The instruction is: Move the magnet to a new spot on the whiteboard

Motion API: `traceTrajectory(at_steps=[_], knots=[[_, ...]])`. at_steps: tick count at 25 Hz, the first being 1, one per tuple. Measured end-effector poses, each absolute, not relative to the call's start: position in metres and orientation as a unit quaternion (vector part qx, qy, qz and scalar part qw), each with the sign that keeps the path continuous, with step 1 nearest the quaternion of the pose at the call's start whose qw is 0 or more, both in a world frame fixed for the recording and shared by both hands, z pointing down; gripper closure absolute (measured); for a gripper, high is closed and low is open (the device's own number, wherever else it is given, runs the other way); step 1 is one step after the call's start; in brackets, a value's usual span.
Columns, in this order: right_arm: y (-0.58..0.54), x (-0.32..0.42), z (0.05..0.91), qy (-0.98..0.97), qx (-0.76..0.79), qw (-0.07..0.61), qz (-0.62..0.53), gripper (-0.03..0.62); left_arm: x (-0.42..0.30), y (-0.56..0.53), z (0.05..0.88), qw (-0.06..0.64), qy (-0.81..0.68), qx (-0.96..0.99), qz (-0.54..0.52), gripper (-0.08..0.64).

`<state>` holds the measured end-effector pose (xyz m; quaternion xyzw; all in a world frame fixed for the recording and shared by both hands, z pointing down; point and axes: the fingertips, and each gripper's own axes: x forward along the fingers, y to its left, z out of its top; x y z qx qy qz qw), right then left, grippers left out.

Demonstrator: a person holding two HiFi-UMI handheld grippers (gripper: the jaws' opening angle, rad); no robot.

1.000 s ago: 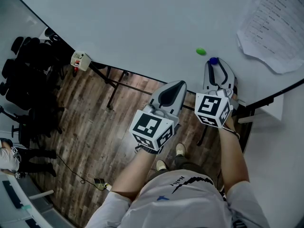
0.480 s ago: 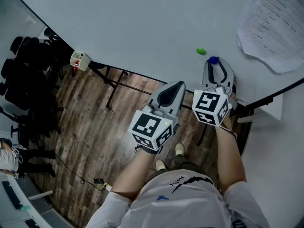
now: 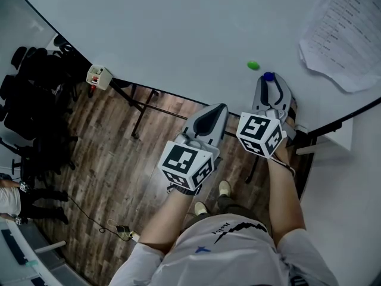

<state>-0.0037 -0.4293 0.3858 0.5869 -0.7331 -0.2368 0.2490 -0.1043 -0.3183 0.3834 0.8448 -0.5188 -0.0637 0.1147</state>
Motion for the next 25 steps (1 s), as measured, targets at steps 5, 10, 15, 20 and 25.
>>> traceTrajectory(at_steps=[5, 10, 15, 20, 25], knots=[[-0.431, -0.003, 0.387, -0.706, 0.602, 0.265, -0.264, 0.462, -0.108, -0.316, 0.387, 0.118, -0.519, 0.844, -0.063, 0.549], [-0.433, -0.004, 0.386, -0.695, 0.62, 0.263, -0.253, 0.46, -0.112, -0.311, 0.391, 0.123, -0.52, 0.843, -0.064, 0.549], [-0.433, -0.004, 0.388, -0.685, 0.624, 0.273, -0.258, 0.46, -0.118, -0.305, 0.393, 0.126, -0.522, 0.841, -0.066, 0.549], [-0.433, -0.006, 0.391, -0.69, 0.616, 0.276, -0.263, 0.446, -0.125, -0.305, 0.394, 0.13, -0.525, 0.838, -0.074, 0.549], [-0.431, -0.007, 0.391, -0.705, 0.609, 0.261, -0.252, 0.422, -0.123, -0.305, 0.393, 0.13, -0.521, 0.841, -0.074, 0.549]])
